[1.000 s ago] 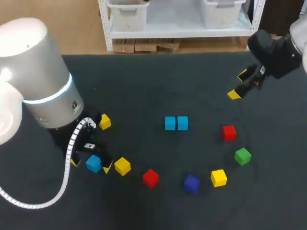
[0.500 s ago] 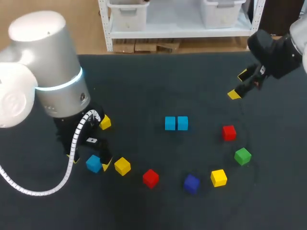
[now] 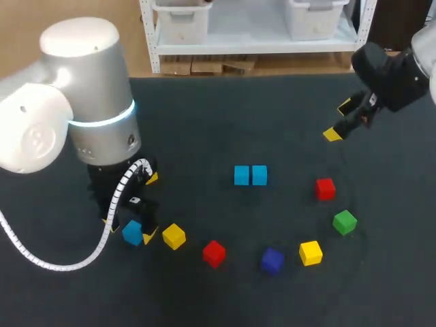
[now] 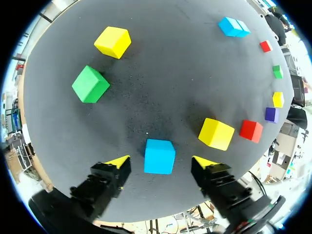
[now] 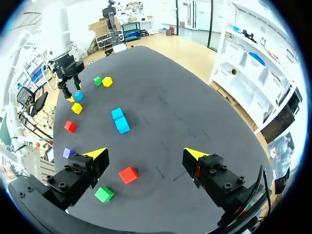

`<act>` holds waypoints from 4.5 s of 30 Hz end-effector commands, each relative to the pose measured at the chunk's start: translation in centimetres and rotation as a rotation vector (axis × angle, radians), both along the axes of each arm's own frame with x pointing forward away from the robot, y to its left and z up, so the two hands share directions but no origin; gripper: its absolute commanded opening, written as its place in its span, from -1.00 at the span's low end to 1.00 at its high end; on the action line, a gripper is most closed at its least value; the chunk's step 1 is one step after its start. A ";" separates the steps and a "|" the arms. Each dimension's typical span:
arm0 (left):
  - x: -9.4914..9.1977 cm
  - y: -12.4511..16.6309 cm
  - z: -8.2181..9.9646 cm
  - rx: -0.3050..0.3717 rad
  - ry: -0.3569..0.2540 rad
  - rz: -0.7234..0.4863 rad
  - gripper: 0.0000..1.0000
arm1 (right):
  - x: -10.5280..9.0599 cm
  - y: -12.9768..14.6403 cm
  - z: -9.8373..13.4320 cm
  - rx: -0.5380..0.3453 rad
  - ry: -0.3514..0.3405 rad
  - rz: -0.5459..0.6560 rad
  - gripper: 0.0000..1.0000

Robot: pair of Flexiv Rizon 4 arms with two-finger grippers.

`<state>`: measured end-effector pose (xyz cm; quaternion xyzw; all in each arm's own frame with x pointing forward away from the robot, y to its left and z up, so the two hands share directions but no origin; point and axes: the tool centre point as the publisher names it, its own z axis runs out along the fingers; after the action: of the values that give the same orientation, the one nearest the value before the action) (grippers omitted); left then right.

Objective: Place the blue cubes, place green cubes on the blue cubes, place the yellow cubes on the green cubes, then place the red cubes on the yellow cubes, and place purple cube on the red cubes.

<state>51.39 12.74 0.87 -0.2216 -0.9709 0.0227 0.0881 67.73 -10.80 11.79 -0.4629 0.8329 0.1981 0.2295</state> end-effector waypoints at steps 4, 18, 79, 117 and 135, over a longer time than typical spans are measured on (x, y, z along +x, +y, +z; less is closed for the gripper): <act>0.5 -0.5 -0.3 0.033 0.024 0.008 -0.04 | 0.0 0.0 0.0 0.002 0.000 0.001 1.00; 1.2 -2.0 2.7 0.081 -0.033 -0.124 -1.00 | 0.0 0.0 0.0 0.002 0.000 0.001 1.00; 14.4 -14.9 1.4 -0.090 -0.048 -1.178 -1.00 | 0.0 0.0 0.0 0.002 0.000 0.001 1.00; 15.6 -16.0 -0.2 -0.104 0.051 -1.165 -0.99 | 0.0 0.0 0.0 0.002 0.000 0.001 1.00; 15.3 -16.2 -0.8 -0.097 0.064 -1.161 -0.20 | 0.0 0.0 0.0 0.002 0.000 0.001 1.00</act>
<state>66.40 -3.21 0.19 -0.7209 -0.6854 0.0227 0.1002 67.73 -10.80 11.78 -0.4629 0.8329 0.1982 0.2295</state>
